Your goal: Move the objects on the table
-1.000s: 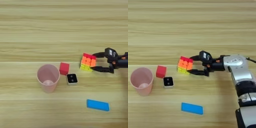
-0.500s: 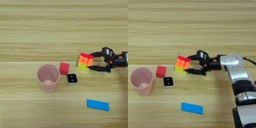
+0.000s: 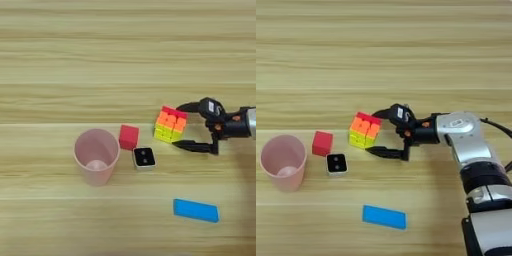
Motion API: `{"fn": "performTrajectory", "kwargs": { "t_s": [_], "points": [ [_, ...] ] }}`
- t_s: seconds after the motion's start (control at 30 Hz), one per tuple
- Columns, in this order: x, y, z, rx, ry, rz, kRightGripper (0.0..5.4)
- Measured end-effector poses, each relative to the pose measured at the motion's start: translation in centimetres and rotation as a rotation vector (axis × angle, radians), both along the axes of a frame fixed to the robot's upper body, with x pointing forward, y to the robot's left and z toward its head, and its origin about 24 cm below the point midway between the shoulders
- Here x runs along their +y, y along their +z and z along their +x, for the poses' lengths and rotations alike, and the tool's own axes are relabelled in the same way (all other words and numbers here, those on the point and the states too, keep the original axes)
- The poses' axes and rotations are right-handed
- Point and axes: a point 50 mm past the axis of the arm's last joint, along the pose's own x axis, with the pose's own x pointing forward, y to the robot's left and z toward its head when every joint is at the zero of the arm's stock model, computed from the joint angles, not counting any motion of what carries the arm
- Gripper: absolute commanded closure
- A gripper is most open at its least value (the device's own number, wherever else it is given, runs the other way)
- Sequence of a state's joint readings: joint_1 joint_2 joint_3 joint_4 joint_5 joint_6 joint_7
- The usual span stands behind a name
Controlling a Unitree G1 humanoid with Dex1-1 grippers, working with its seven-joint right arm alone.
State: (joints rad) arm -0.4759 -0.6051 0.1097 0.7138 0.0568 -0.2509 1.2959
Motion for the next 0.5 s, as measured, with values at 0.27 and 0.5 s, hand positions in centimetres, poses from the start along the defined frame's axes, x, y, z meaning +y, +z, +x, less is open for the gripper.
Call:
{"fn": "performTrajectory", "kwargs": {
  "t_s": [0.27,0.5],
  "points": [
    [-0.1,0.9,0.4,-0.041,-0.016,0.02,0.03],
    [0.2,1.4,0.5,-0.063,0.003,0.023,0.03]
  ]
}}
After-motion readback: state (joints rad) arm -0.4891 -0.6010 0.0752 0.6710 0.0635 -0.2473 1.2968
